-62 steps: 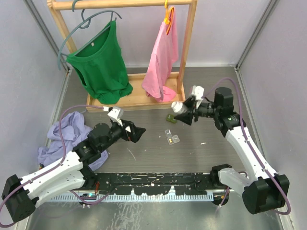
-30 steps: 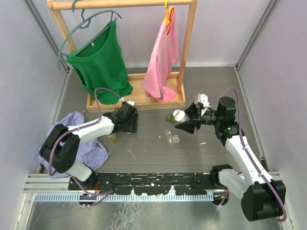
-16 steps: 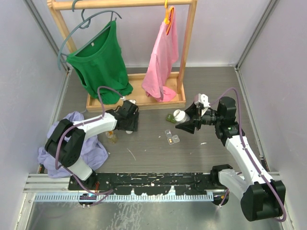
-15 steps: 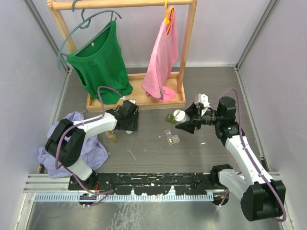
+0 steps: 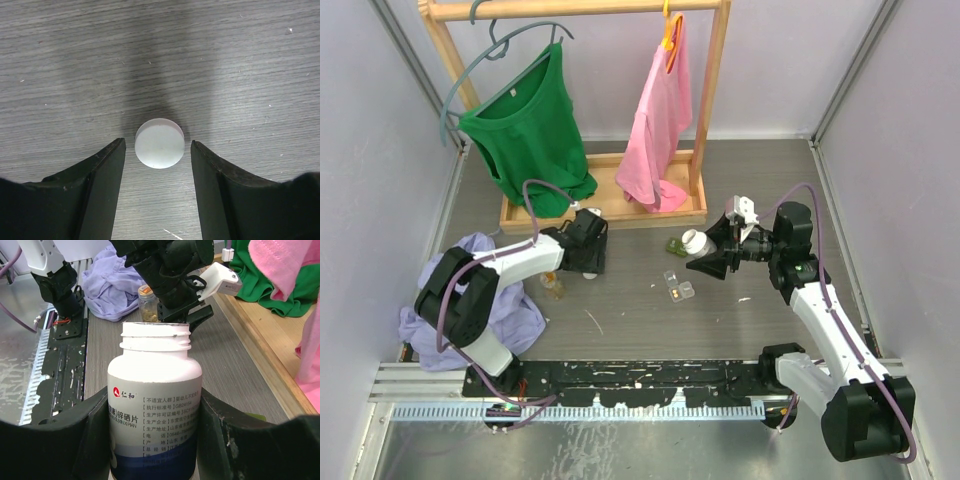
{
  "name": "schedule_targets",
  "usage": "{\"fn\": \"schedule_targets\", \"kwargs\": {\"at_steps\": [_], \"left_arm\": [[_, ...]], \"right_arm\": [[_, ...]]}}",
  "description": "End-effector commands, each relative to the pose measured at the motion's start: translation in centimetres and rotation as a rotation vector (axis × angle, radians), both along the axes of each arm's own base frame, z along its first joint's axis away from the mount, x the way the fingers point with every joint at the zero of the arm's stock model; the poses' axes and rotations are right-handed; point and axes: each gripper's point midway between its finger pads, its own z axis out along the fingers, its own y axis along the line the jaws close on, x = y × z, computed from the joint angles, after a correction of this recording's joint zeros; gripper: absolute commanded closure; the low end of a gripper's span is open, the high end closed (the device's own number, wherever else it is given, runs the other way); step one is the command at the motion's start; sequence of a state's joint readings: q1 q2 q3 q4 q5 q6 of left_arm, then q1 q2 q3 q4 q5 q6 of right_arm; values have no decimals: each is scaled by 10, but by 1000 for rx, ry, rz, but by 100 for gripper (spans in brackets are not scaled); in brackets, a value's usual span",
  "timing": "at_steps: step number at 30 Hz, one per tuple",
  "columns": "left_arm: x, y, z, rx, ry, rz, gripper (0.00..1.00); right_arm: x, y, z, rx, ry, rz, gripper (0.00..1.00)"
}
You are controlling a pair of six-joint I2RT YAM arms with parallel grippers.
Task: Sort the pills into containers
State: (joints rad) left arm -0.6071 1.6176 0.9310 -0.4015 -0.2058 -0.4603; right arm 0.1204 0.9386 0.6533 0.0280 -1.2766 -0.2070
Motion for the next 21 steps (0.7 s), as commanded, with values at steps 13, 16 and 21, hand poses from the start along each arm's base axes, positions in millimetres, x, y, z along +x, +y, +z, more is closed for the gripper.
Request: {"fn": "schedule_targets", "kwargs": {"at_steps": [13, 16, 21], "left_arm": [[12, -4, 4, -16, 1, 19, 58], [12, -6, 9, -33, -8, 12, 67], [-2, -34, 42, -217, -75, -62, 73]], "right_arm": [[2, -1, 24, 13, -85, 17, 78], [2, -1, 23, 13, -86, 18, 78], [0, -1, 18, 0, -92, 34, 78]]}}
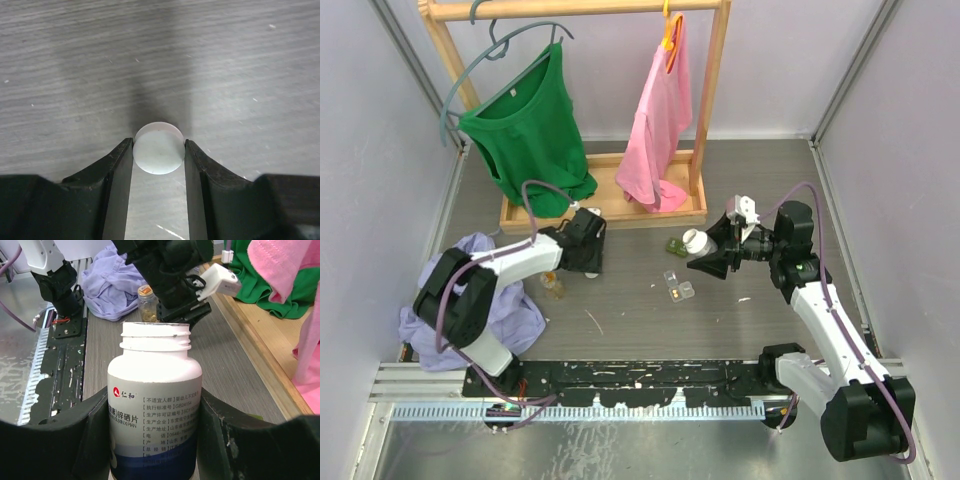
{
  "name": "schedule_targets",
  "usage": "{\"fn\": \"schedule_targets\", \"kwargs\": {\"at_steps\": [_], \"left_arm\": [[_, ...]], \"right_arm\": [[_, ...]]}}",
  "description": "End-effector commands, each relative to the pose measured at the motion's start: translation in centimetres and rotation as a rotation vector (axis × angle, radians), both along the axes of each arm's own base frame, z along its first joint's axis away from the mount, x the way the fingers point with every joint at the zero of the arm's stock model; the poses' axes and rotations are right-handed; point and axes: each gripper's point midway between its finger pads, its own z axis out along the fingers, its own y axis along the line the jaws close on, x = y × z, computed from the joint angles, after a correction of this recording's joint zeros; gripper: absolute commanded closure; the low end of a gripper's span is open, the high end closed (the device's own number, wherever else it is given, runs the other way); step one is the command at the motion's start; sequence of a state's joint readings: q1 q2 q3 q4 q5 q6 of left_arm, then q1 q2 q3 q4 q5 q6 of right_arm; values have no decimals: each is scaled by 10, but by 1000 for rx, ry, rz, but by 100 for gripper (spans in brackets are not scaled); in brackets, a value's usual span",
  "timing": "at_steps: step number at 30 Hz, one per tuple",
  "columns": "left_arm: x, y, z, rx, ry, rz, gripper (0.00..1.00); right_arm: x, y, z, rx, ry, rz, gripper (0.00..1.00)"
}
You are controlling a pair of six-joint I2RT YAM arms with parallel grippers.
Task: Sort the pills into containers
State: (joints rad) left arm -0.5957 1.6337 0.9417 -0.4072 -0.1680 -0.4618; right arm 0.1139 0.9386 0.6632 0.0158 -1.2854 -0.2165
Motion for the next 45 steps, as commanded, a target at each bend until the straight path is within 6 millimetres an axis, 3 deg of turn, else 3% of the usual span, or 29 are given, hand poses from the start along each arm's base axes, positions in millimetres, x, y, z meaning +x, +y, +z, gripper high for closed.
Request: {"fn": "schedule_targets", "kwargs": {"at_steps": [1, 5, 10, 14, 18, 27, 32, 44, 45], "left_arm": [[-7, -41, 54, -247, -117, -82, 73], [-48, -86, 92, -512, -162, -240, 74], [-106, -128, 170, -976, -277, -407, 74], [-132, -136, 206, -1193, -322, -445, 74], [-142, -141, 229, -1279, -367, -484, 74], [-140, -162, 249, -1359, -399, -524, 75], [-134, -176, 250, -1359, -396, -506, 75], [-125, -192, 238, -1316, -380, -446, 75], [-122, -196, 228, -1296, -363, -440, 75]], "right_arm": [[-1, 0, 13, -6, -87, 37, 78], [-7, -2, 3, -39, -128, 64, 77], [-15, -7, -16, -102, -192, 79, 75], [-22, -10, -29, -143, -225, 91, 75], [-27, -13, -40, -178, -242, 101, 76], [-33, -13, -56, -262, -285, 125, 77], [-34, -7, -58, -270, -275, 141, 77], [-32, 2, -62, -308, -244, 138, 77], [-32, 2, -62, -307, -244, 139, 77]]}}
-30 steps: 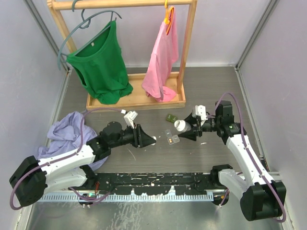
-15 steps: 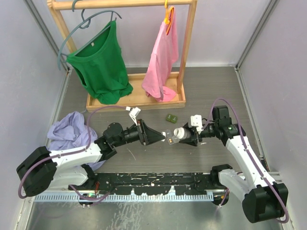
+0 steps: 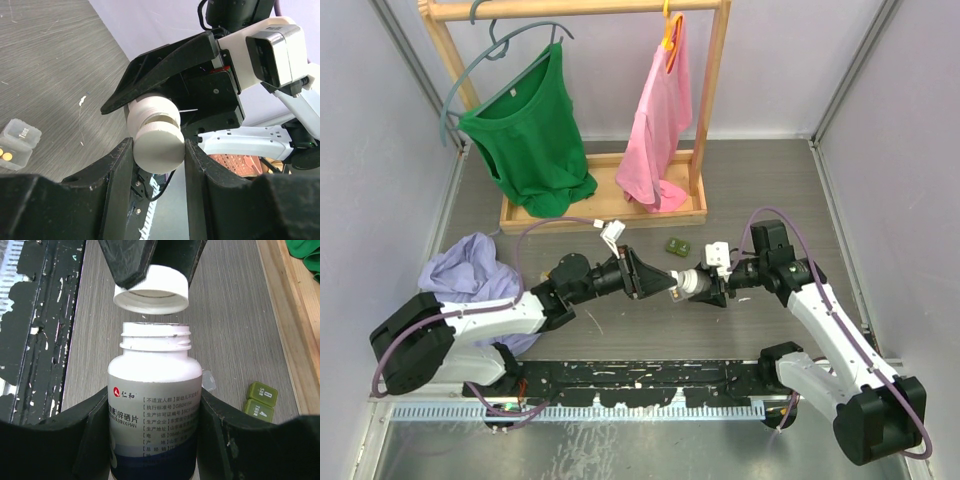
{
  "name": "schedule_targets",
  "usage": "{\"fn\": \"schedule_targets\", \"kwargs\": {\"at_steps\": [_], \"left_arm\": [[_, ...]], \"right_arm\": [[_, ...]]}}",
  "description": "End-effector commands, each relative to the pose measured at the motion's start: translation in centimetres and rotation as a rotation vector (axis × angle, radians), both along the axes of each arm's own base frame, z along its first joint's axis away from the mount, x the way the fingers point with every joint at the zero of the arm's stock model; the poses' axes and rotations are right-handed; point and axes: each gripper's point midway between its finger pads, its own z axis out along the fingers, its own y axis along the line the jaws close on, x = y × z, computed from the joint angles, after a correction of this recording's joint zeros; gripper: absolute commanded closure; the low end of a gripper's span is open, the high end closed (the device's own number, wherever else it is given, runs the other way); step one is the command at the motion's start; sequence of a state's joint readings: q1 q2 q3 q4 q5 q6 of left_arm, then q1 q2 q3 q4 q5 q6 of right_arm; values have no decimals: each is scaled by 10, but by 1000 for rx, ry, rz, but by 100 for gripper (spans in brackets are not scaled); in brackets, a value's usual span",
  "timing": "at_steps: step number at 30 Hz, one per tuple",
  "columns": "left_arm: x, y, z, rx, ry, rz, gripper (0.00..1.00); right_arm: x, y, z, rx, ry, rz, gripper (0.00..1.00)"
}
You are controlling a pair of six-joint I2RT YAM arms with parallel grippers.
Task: Sort the pills into containers
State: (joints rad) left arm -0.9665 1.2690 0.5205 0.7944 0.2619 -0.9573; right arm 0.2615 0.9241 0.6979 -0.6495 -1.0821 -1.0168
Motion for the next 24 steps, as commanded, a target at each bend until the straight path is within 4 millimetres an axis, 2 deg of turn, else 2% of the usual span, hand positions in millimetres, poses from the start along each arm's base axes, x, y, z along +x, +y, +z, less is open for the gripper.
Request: {"fn": "schedule_targets", "kwargs": {"at_steps": [1, 16, 24], "left_arm": [[7, -10, 24, -56, -45, 24, 75], [4, -19, 23, -65, -25, 5, 75], [4, -26, 9, 12, 28, -8, 76]], "right_arm": [[7, 5, 13, 16, -46, 5, 77], [9, 8, 6, -18, -39, -5, 77], [19, 7, 2, -51, -40, -58, 78]]}}
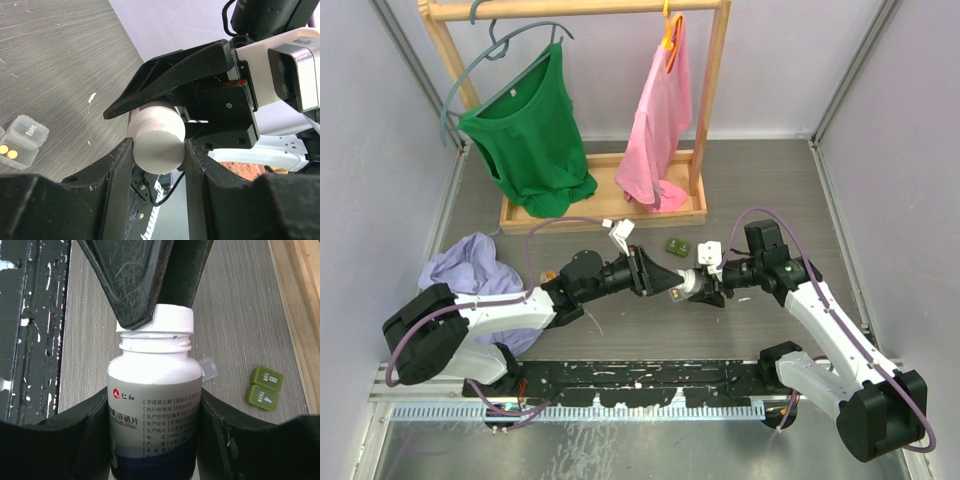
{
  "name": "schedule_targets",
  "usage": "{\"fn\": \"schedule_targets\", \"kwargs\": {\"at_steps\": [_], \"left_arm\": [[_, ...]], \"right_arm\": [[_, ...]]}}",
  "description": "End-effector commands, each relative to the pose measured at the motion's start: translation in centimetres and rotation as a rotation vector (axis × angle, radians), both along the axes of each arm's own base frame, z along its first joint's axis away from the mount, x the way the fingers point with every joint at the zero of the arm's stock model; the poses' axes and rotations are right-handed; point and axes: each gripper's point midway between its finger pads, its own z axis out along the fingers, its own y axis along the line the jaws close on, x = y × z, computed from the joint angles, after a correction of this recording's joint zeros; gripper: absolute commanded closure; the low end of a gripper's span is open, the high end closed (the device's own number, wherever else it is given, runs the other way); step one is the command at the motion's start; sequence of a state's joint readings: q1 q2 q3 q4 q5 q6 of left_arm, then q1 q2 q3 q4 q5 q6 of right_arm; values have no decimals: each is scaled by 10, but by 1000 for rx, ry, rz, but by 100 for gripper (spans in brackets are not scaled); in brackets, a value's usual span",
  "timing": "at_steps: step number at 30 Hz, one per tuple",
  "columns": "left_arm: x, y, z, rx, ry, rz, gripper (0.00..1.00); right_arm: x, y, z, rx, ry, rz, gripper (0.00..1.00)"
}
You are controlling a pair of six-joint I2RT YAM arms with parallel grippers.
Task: Sort the pills into containers
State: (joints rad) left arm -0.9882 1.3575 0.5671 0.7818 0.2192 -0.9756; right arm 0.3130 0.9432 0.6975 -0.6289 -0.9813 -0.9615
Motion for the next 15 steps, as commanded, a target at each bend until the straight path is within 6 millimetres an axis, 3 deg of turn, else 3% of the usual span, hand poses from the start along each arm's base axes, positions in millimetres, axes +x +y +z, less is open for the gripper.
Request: {"fn": "schedule_targets", "kwargs": {"at_steps": [1, 10, 15], "left_arm": [[-4, -10, 22, -5, -15, -29, 76], [-14, -19, 4, 143, 41, -114, 77], [-20, -14, 0, 194, 26, -148, 78]], "right_arm": [[16, 5, 15, 13, -72, -27, 78], [18, 7, 19, 7, -72, -38, 78], [5, 15, 30, 72, -14, 16, 78]]}}
